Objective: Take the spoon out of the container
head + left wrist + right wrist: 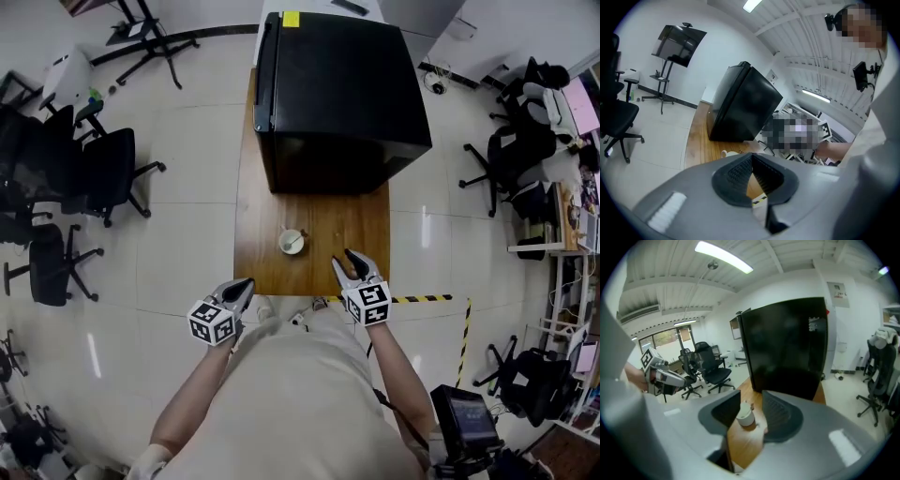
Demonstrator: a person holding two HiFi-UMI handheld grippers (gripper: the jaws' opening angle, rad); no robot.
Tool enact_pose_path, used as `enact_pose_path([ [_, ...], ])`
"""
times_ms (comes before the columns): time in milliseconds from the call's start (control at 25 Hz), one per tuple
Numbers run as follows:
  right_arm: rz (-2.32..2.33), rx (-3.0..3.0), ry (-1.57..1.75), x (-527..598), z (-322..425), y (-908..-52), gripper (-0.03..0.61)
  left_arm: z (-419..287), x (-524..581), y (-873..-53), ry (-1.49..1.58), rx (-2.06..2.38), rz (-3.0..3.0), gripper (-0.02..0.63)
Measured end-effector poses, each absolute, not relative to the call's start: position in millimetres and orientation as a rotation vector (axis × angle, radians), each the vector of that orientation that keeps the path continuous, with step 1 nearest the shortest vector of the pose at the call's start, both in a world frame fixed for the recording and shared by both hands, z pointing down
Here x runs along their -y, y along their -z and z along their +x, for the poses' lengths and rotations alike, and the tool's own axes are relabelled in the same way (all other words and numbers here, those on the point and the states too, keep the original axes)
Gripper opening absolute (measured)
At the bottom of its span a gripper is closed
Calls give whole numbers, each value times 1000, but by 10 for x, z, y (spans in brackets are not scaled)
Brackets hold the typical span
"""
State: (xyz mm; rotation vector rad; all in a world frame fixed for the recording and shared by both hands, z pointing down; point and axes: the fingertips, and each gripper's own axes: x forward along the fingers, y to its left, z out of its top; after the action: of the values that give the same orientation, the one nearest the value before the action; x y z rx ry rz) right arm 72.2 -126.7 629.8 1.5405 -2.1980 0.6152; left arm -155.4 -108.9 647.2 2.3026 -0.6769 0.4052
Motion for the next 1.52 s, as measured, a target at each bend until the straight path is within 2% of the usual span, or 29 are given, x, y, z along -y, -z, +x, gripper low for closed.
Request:
enact_pose_path([
  [240,1316,2252,-563,1706,545,-6658,127,-1354,1320,-6497,-392,745,2265,-17],
  [760,967,2162,-735,2132,117,-7744,126,-1465,1386,-6535,-402,899,2178,-17],
  [1160,918,2088,-773,2230,35,-8144,117,-1626,1234,-6602,-417,944,2143,-17],
  [1360,975,2067,-776,2308,52,-8213,60,-1747,1166,-6610,-408,977,2130,-17],
  [1520,1004,2071,-804,2300,34,-8231,54,-1805,1087,-6622,-404,988,2122,-17],
])
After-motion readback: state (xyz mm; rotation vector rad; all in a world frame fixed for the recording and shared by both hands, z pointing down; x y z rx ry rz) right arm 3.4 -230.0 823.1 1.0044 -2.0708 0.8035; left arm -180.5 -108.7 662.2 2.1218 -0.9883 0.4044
